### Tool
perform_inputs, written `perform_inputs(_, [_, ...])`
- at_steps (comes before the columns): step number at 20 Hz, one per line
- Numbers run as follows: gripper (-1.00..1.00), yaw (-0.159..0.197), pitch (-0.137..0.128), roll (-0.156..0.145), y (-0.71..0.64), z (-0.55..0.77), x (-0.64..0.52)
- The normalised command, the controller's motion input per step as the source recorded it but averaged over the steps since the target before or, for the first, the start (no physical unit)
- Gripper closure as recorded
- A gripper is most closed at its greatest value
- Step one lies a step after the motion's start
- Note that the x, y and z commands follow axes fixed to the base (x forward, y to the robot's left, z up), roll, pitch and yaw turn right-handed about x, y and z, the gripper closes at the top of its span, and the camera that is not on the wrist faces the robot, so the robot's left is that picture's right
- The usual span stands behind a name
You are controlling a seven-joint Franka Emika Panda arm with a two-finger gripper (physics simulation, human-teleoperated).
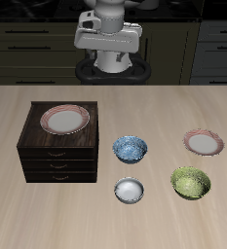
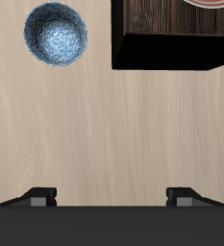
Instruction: Stack the green bowl on the blue bowl
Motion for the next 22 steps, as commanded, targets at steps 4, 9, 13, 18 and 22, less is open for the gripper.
perform_inputs(4, [-1.0, 0.004, -0.01, -0.01, -0.01, 0.0, 0.03])
perform_inputs(9, [-1.0, 0.009, 0.005, 0.023, 0.25, -0.01, 0.1])
perform_inputs(13, [-1.0, 0.0, -0.028, 0.048, 0.26, 0.09, 0.13])
perform_inputs(18, [-1.0, 0.012, -0.005, 0.053, 0.38, 0.08, 0.24])
perform_inputs(22, [-1.0, 0.006, -0.001, 0.023, 0.14, 0.02, 0.1])
